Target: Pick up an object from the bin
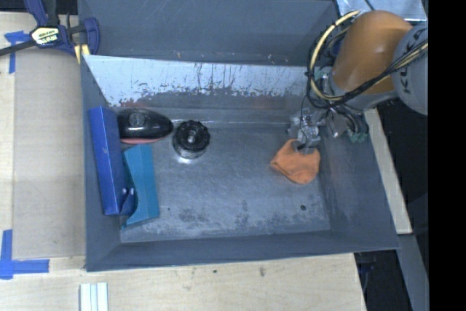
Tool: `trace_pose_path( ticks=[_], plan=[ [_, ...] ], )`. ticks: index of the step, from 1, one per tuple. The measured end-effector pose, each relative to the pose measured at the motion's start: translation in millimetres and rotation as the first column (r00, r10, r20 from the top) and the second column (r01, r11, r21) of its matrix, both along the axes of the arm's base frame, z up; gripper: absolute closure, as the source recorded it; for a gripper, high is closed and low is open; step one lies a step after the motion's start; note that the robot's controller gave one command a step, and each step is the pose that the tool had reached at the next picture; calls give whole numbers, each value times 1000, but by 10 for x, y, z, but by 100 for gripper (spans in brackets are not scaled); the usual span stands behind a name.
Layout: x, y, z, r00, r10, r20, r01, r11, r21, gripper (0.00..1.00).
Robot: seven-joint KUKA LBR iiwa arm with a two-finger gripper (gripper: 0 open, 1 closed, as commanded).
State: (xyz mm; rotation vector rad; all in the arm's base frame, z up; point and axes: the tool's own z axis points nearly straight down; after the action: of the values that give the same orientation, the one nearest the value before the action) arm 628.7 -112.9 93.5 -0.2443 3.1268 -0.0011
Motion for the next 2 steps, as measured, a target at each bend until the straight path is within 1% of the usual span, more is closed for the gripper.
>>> trace_pose_path(
  ticks=[1, 2],
  plan=[
    [0, 0, 0, 1000, 0, 0, 0, 1000, 0, 0],
    [0, 0, 0, 1000, 0, 0, 0, 1000, 0, 0]
  ],
)
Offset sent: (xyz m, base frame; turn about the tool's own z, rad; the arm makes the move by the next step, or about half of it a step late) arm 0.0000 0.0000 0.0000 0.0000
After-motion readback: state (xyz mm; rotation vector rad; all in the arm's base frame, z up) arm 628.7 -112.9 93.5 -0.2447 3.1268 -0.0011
